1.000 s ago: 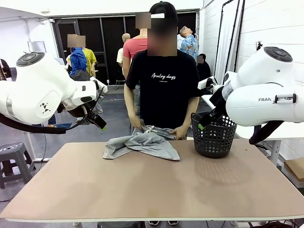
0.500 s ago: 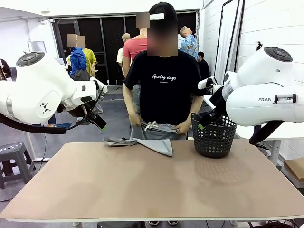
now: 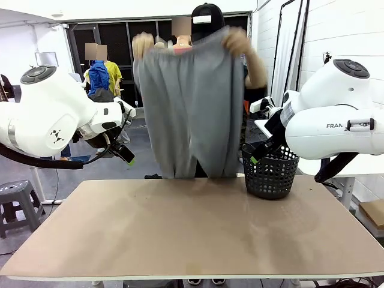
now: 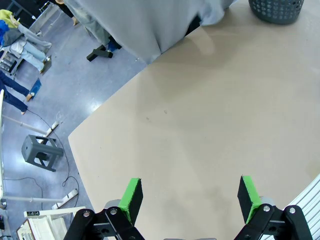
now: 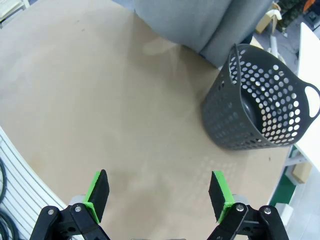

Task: Fold the training pants.
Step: Grab both ends of the Training pants handed by a person.

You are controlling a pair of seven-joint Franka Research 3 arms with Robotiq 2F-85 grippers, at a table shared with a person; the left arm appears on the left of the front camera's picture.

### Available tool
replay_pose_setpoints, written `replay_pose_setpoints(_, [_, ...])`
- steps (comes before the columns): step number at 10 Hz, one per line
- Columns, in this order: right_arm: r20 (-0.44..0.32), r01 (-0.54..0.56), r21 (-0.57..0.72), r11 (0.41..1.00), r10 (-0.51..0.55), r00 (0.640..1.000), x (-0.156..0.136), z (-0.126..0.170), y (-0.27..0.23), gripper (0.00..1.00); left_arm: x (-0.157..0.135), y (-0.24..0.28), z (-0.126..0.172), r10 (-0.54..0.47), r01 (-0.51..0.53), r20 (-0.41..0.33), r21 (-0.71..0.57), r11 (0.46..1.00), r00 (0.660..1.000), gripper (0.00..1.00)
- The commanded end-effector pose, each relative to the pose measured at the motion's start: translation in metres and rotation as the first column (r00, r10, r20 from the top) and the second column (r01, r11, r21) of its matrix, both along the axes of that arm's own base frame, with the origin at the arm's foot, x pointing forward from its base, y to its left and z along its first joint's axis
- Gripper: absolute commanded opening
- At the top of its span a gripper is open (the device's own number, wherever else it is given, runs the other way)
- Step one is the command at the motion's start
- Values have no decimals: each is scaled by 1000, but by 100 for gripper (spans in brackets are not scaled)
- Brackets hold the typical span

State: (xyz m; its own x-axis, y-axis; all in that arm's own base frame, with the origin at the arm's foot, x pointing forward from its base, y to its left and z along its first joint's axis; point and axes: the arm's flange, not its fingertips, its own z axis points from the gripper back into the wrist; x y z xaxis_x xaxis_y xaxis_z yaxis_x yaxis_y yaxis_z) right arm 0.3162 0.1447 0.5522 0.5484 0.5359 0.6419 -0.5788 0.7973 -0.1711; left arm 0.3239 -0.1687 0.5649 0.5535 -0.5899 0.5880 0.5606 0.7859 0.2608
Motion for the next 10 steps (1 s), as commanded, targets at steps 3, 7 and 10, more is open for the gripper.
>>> replay_pose_setpoints(3, [-8, -2, -5, 1000, 2, 1000, -2, 0, -1, 100, 0, -1, 0, -1, 1, -5, 4, 1000, 1000, 100])
replay_pose_setpoints(7, [-8, -2, -5, 1000, 2, 1000, -2, 0, -1, 100, 0, -1, 0, -1, 1, -5, 4, 1000, 1000, 100])
replay_pose_setpoints(10, [-8, -2, -5, 1000, 2, 1000, -2, 0, -1, 100, 0, -1, 0, -1, 1, -5, 4, 1000, 1000, 100])
